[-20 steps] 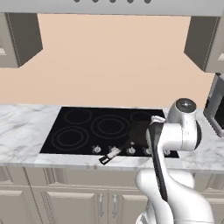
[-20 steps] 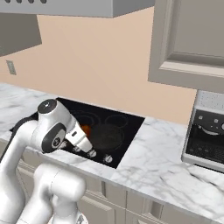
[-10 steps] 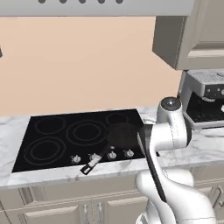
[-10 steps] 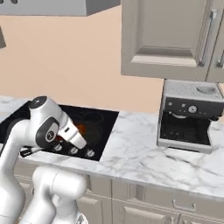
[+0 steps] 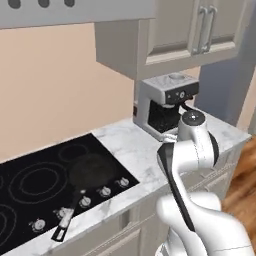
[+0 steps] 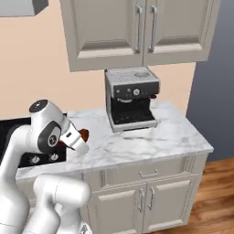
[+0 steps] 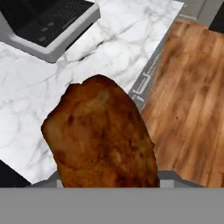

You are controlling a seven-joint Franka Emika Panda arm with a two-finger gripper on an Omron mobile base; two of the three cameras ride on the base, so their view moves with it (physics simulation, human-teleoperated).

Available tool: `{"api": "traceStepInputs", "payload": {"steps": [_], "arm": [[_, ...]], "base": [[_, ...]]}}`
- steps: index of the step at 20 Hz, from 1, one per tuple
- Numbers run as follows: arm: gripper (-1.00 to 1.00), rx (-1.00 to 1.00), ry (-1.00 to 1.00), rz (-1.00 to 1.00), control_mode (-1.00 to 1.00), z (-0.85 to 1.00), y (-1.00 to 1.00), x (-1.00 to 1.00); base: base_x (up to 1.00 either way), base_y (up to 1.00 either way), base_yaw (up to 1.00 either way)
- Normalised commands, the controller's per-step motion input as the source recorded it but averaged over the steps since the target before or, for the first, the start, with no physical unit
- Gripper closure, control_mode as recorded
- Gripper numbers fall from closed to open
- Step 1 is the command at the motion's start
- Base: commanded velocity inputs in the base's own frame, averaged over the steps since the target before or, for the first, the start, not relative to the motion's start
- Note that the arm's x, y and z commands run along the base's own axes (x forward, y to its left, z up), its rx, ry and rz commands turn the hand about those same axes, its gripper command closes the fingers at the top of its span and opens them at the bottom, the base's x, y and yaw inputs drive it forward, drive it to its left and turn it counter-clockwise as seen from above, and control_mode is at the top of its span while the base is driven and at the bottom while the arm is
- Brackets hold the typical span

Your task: Take the chicken drumsticks from the pan and place one on each plate on the dining counter.

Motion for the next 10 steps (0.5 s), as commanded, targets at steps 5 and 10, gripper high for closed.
{"api": "traceStepInputs", "payload": {"steps": [5,10], "arm": [[1.0,0.0,0.0,0.0,1.0,0.0,0.0,0.0],[1.0,0.0,0.0,0.0,1.0,0.0,0.0,0.0]], "base": [[0.0,-0.33,-0.77],[0.09,-0.18,-0.86]]}}
